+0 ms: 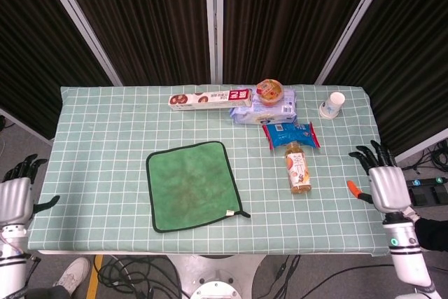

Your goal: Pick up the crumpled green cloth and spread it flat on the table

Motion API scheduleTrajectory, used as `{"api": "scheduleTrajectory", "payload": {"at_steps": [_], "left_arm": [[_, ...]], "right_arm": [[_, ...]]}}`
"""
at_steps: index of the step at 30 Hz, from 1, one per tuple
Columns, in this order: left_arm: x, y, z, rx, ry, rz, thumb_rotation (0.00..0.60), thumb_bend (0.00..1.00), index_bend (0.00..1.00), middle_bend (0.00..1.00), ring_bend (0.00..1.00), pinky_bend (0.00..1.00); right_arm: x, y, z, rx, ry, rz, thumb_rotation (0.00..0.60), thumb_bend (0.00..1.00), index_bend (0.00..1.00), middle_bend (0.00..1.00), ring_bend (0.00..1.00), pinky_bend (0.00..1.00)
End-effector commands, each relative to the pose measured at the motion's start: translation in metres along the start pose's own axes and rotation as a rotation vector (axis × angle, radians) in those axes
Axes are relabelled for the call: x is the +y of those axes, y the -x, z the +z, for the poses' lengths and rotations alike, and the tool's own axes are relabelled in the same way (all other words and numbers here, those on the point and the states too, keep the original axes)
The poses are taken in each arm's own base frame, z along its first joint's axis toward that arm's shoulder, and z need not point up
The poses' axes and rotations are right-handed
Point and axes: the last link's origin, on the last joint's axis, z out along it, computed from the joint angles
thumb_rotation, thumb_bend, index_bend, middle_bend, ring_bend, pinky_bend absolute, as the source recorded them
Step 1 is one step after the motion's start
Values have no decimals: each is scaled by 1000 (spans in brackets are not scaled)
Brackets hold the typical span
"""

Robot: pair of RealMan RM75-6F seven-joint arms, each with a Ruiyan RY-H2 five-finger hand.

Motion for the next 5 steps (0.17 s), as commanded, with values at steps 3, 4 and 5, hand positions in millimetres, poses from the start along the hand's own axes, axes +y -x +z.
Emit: {"api": "scheduleTrajectory", "payload": {"at_steps": [3, 4, 5], "left_arm": [[0, -4, -26, -9, -13, 25, 600, 104, 272, 235, 200, 242], [0, -5, -29, -8, -10, 30, 600, 104, 272, 235, 200, 241], [1, -6, -31, -8, -8, 34, 600, 104, 272, 235, 199, 241]], "right_arm": [[28, -12, -39, 4, 114, 38, 496, 144, 251, 175, 39, 11], [31, -14, -44, -1, 121, 35, 487, 144, 251, 175, 38, 8], [33, -16, -47, -4, 126, 33, 477, 144, 251, 175, 36, 5]]}}
